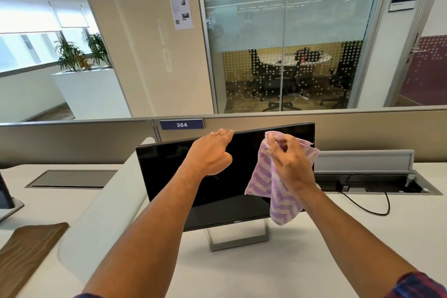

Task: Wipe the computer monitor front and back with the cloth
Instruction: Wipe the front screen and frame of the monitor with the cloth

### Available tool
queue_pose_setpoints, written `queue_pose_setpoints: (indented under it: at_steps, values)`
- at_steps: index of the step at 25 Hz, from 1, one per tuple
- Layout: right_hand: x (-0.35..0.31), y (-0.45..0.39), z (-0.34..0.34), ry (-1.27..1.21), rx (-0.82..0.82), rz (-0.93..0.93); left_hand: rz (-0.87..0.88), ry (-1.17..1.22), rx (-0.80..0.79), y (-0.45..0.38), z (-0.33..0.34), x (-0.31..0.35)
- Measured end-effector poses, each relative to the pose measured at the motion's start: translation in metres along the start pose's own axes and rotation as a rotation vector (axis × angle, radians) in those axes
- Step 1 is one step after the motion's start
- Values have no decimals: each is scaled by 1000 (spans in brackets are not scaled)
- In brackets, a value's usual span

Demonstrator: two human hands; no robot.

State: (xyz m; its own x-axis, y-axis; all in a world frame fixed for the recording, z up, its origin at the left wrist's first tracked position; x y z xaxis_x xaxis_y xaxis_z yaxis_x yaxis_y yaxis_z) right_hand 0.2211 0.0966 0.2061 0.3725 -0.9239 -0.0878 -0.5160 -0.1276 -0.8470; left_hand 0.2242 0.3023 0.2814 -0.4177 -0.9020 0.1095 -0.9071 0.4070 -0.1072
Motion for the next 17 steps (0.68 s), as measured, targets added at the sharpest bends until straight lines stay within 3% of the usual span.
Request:
queue_pose_setpoints:
  at_steps: [4,13,17]
  values:
    - [-1,-4,9,60,-8,65,-13,-13,0,-2,1,-2]
    - [-4,41,22,51,-198,-238,-20,-7,17,-1,-2,-1]
    - [-8,33,30,62,-289,-176,-24,5,32,-2,-1,-1]
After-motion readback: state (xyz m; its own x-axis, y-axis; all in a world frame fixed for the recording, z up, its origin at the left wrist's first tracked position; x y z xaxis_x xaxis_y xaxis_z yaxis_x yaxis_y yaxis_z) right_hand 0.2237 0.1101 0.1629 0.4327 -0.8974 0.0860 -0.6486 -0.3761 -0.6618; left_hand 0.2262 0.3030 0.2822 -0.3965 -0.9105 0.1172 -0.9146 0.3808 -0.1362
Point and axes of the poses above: each hand's wrist, its own y-axis away from the middle knuckle, its own z-axis out of the palm, x = y × z, the point moved 7 cm from there along -y, towards the middle knuckle, and after that the axes turned 2 degrees about -y, right-handed, at the moved point
